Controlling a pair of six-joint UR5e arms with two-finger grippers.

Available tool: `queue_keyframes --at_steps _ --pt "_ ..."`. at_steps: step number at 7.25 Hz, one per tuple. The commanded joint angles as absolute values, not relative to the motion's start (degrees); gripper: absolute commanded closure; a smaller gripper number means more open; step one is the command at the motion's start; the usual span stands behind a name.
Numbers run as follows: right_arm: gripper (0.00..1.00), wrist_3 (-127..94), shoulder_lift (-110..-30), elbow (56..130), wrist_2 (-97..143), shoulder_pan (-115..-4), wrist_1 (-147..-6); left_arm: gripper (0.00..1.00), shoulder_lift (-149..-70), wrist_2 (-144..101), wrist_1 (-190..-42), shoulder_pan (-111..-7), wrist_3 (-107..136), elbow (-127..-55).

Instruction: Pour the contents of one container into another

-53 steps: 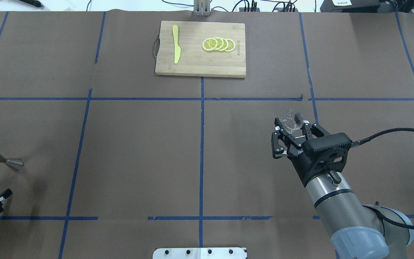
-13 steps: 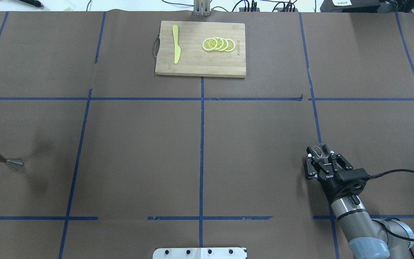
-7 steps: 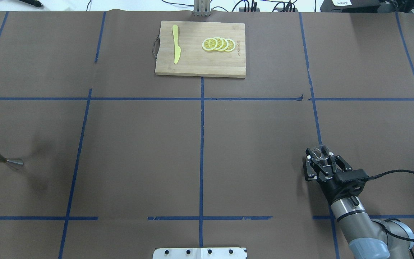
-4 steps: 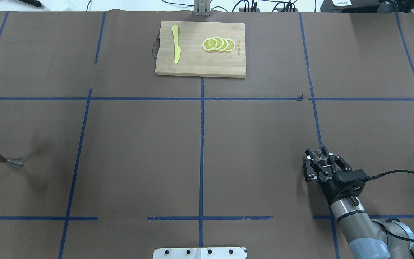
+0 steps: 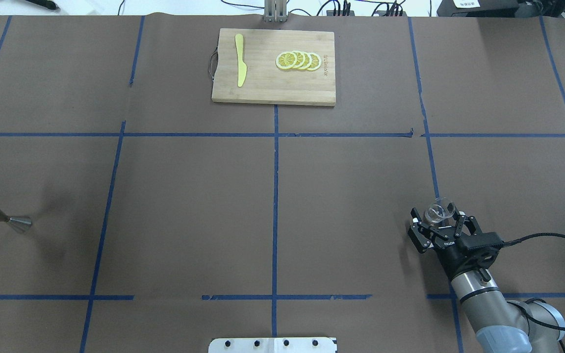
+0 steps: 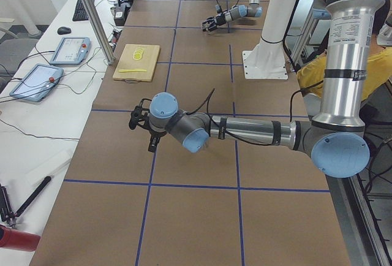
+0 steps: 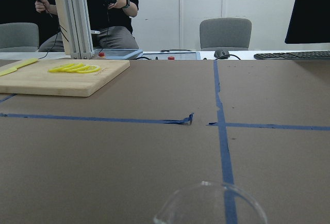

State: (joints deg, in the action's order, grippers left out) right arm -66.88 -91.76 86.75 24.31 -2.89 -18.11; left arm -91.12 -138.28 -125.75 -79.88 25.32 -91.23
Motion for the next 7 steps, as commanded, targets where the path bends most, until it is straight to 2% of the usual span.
queue_keyframes --at_steps 1,4,7 --pt "0.0 -66.9 -91.8 86.7 24.3 -2.7 -18.1 0.0 -91.0 -138.3 -125.9 -79.9 25.3 -91.1" --pt "0.0 -66.9 -93.3 86.9 22.4 -1.2 -14.0 0.0 -90.9 -138.3 -125.9 -79.9 25.3 -91.1" --pt "0.0 -66.8 -99.7 87.0 15.4 7.9 -3.2 0.0 -90.7 -138.3 -125.9 -79.9 25.3 -91.1"
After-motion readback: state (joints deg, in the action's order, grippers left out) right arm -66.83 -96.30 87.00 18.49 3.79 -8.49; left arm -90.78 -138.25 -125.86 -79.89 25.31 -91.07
